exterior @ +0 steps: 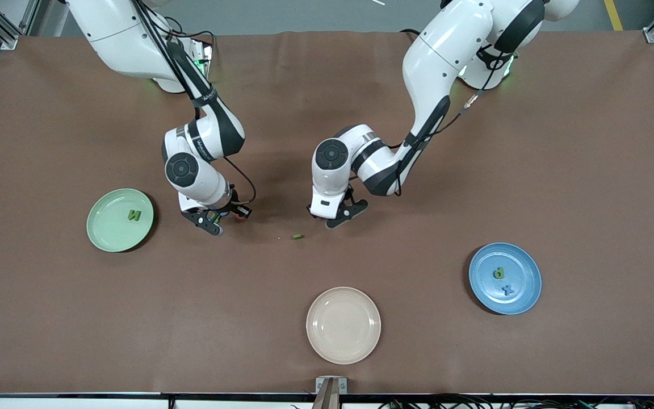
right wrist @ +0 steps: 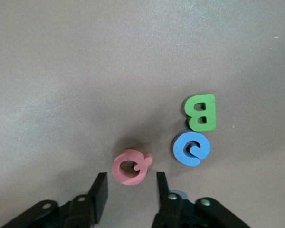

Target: Sort upper and lower case letters into plates

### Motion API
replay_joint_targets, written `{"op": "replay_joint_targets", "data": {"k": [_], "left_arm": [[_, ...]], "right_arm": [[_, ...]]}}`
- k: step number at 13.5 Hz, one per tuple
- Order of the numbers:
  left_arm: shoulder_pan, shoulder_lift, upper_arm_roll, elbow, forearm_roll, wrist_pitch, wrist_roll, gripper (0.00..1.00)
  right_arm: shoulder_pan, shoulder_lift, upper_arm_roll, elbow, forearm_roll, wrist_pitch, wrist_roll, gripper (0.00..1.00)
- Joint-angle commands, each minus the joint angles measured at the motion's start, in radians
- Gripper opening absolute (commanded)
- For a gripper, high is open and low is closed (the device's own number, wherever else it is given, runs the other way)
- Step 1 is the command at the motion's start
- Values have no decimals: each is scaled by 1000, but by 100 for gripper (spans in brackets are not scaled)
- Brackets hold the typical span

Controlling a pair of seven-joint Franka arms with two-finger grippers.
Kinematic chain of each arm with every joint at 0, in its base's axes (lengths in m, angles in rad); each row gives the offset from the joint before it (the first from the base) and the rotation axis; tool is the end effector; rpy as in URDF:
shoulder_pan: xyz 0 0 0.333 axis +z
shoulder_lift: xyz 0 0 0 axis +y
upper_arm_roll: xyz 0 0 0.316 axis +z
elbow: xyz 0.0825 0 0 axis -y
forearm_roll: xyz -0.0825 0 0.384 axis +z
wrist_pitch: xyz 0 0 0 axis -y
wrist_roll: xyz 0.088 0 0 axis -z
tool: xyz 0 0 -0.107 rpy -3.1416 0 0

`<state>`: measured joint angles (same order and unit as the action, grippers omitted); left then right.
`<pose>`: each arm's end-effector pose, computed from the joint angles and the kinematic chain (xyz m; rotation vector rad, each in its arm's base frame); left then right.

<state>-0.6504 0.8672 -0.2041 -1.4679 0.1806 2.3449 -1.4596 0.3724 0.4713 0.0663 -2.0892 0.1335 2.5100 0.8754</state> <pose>0.4938 -0.5238 0.1714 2.9862 0.8476 -0.0143 0.5248 0.2452 0.1906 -2.9671 0.8419 0.1623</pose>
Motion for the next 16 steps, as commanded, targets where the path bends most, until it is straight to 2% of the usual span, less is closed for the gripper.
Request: {"op": "replay_joint_targets", "data": {"k": [1, 2, 5, 8, 12, 16], "left_arm": [[-6, 24, 5, 20, 11, -2, -10, 8], [0, 21, 3, 20, 11, -2, -8, 0], [38, -26, 23, 21, 14, -13, 45, 0], [141, -76, 23, 21, 16, -44, 184, 0], [234, -120, 22, 20, 16, -65, 335, 0], [348, -165, 22, 18, 16, -137, 549, 0]], "right_arm": [[-12, 24, 10, 15, -8, 12, -7, 67], [-9, 32, 10, 18, -8, 13, -7, 71], [-3, 47, 9, 34, -9, 15, -7, 71], [-4, 50, 7, 37, -9, 13, -7, 68], [-1, 61, -5, 40, -11, 15, -6, 54], [0, 63, -10, 40, -12, 15, -6, 35]]}}
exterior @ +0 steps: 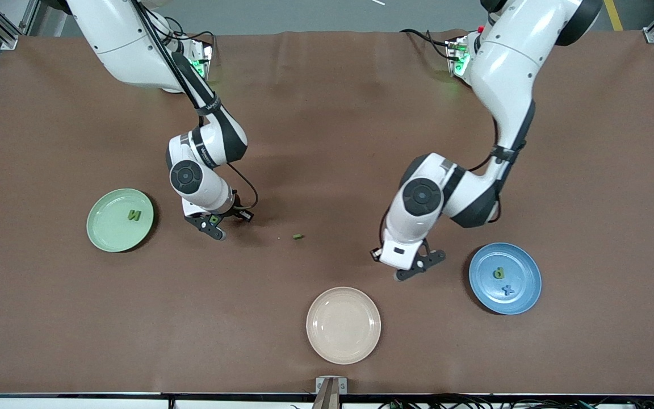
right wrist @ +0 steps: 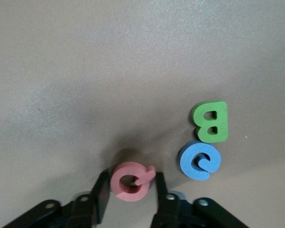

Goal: Sort upper and lower case letters into plates
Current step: 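Drop the m on the blue plate while the right gripper carries Q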

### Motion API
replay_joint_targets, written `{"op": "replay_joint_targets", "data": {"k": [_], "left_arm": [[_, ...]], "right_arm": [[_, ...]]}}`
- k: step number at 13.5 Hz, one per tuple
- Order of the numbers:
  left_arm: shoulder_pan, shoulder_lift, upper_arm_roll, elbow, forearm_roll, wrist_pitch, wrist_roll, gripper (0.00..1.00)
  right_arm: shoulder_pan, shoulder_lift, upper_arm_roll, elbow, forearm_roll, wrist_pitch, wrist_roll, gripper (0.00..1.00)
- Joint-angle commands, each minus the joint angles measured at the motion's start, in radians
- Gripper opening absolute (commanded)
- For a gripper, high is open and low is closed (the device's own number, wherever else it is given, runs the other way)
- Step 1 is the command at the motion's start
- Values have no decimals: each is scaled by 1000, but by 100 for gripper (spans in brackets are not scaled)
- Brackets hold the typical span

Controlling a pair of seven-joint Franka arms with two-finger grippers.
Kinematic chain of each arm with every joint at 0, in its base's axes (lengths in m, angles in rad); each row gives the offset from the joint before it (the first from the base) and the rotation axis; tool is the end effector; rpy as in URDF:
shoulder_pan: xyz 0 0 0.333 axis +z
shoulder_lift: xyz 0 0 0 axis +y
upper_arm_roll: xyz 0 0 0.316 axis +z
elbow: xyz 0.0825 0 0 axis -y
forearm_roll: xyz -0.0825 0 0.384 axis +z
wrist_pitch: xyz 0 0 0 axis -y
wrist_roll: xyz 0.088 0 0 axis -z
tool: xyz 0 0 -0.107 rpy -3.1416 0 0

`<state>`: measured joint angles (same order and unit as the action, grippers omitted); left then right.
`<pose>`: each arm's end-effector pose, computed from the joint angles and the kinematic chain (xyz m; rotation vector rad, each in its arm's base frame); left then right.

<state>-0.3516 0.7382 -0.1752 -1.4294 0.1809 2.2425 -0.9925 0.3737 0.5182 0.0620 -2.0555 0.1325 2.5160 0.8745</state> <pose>0.6496 -0.3422 0.2694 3.0361 0.6298 0.1315 0.5317 0.2464 0.1759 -2.9702 0.8473 0.1704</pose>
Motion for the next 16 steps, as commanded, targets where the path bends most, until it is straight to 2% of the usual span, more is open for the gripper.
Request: {"op": "replay_joint_targets", "data": {"k": [1, 5, 7, 10, 13, 16], "left_arm": [[78, -42, -7, -22, 15, -38, 131, 0], [190, -43, -6, -32, 15, -41, 361, 0], [246, -40, -7, -32, 15, -44, 484, 0], [293, -33, -6, -40, 15, -44, 592, 0], [332, -26, -6, -69, 17, -34, 662, 0], [358, -25, -6, -126, 17, 12, 704, 0]], "right_arm": [[-1, 16, -5, 6, -13, 10, -5, 29], [-4, 11, -14, 9, -28, 0, -5, 13], [-15, -12, -19, 12, -56, -12, -9, 10], [-15, -70, -66, 28, -83, -118, -69, 7], [-15, -142, -158, 52, -85, -259, -230, 5], [-39, -202, -244, 38, -83, -339, -449, 5]]}}
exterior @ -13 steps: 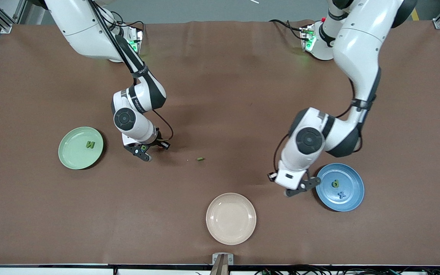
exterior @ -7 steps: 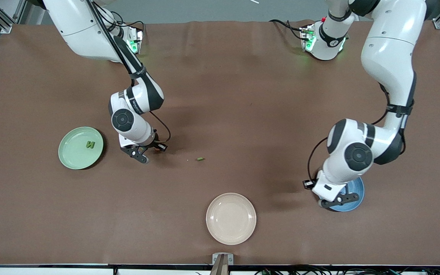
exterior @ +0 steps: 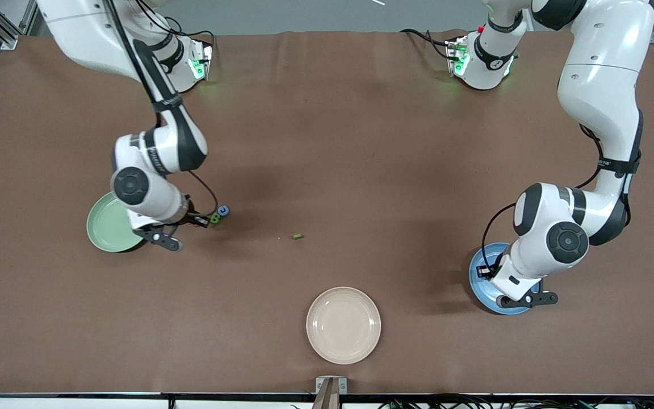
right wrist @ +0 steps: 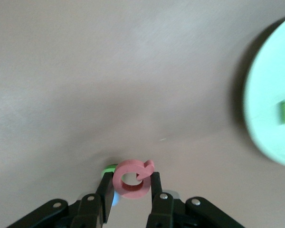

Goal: Sort upper and lower case letters into plates
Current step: 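Release the pink Q onto the green plate with the right gripper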

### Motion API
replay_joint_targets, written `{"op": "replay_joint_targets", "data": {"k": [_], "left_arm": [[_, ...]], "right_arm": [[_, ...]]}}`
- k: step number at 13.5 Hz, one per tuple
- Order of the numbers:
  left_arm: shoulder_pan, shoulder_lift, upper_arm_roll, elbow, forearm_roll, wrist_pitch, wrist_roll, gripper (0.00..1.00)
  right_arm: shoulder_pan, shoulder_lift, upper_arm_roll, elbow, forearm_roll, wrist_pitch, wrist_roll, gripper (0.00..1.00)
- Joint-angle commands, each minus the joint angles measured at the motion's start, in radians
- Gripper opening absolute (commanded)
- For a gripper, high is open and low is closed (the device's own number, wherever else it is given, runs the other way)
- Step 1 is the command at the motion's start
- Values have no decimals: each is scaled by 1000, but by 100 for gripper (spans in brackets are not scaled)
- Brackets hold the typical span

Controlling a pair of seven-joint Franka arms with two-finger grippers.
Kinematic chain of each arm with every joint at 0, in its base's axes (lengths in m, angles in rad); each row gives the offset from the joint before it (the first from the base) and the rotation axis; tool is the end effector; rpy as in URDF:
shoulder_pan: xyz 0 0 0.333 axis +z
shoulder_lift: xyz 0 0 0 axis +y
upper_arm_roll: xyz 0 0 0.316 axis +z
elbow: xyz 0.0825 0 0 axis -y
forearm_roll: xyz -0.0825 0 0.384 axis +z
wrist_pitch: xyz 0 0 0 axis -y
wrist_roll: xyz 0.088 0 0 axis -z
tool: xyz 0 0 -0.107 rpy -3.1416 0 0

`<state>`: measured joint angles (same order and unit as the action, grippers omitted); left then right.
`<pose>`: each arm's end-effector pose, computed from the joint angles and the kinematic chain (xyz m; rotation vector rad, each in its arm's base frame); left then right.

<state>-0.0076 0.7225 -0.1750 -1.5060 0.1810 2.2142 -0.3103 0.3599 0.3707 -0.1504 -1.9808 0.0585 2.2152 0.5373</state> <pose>0.7051 -0.1034 0.2436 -3.1116 -0.0959 -0.0096 0.5812 0.1282 0.2703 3.0289 -0.5505 -0.1825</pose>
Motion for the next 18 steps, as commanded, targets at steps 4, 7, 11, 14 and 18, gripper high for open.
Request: {"op": "replay_joint_targets", "data": {"k": [4, 7, 11, 14, 18], "left_arm": [[28, -8, -6, -115, 20, 120, 46, 1], [41, -2, -6, -109, 67, 121, 53, 37], [35, -30, -20, -105, 68, 108, 24, 100], [35, -54, -136, -100, 58, 38, -114, 100], [-127, -17, -198, -22, 57, 36, -413, 100]], "right_arm": [[-188, -119, -32, -180, -8, 16, -385, 6], [-269, -125, -32, -280, -6, 138, -511, 7], [-378, -122, -31, -343, 4, 199, -657, 9], [-407, -113, -29, -368, 4, 233, -672, 10], [-404, -101, -27, -366, 21, 253, -672, 18]]}}
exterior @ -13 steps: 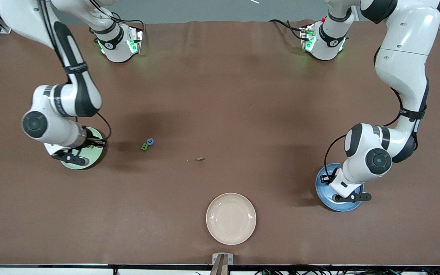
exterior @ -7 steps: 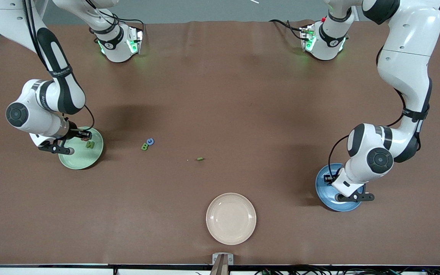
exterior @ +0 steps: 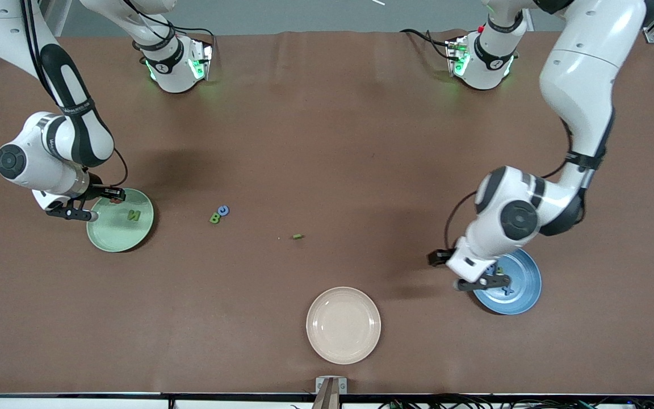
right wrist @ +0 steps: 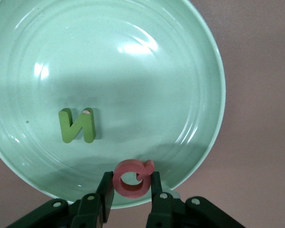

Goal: Sort upper and lower case letters into plates
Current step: 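Grasp the green n with the left gripper while the right grasps B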

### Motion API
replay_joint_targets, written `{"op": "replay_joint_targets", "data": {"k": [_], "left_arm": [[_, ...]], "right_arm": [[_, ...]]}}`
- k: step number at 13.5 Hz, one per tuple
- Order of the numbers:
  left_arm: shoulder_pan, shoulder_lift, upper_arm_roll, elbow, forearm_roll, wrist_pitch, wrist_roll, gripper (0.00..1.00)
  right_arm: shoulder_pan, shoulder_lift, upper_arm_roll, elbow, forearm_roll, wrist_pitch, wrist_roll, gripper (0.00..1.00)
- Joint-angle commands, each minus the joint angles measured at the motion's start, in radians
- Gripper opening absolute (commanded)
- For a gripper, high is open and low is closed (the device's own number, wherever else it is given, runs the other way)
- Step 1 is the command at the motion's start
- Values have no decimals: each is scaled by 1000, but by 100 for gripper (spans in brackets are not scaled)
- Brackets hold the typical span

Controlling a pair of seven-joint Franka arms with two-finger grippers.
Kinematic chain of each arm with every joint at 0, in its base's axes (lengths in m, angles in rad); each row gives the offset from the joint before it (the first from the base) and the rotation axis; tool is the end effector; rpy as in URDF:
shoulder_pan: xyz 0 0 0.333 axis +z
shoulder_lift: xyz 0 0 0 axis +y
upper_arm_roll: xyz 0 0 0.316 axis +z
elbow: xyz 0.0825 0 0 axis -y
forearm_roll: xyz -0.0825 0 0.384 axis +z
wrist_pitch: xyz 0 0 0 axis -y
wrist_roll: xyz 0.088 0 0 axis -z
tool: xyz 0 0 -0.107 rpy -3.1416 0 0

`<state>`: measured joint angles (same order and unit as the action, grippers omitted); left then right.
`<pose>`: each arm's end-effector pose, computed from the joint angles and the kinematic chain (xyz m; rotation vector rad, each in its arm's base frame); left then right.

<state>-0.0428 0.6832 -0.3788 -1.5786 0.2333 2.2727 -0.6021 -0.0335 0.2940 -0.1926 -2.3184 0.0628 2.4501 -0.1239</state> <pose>0.6601 -0.2462 0.2650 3.0593 0.1838 0.0489 0.4923 -0.1163 0.2047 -3.1157 0.2341 0.2451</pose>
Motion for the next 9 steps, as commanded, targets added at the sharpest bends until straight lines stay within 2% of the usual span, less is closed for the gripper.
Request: {"op": "replay_joint_targets", "data": {"k": [1, 2, 3, 5, 9], "left_arm": [[-164, 53, 15, 95, 5, -22, -215, 100], [-223, 96, 21, 156, 5, -22, -302, 100], [-279, 145, 24, 219, 3, -22, -377, 100], [-372, 220, 37, 311, 3, -10, -461, 100], [-612, 314, 211, 370, 1, 128, -652, 89]], "right_arm": [[-5, -26, 15, -24, 17, 12, -10, 48], [-2, -29, 15, -18, 17, 10, -5, 97], [9, -30, 16, -13, 17, 7, 1, 100], [52, -35, 16, 5, 20, 0, 12, 100], [209, -35, 18, 22, 28, -8, 277, 100]]}}
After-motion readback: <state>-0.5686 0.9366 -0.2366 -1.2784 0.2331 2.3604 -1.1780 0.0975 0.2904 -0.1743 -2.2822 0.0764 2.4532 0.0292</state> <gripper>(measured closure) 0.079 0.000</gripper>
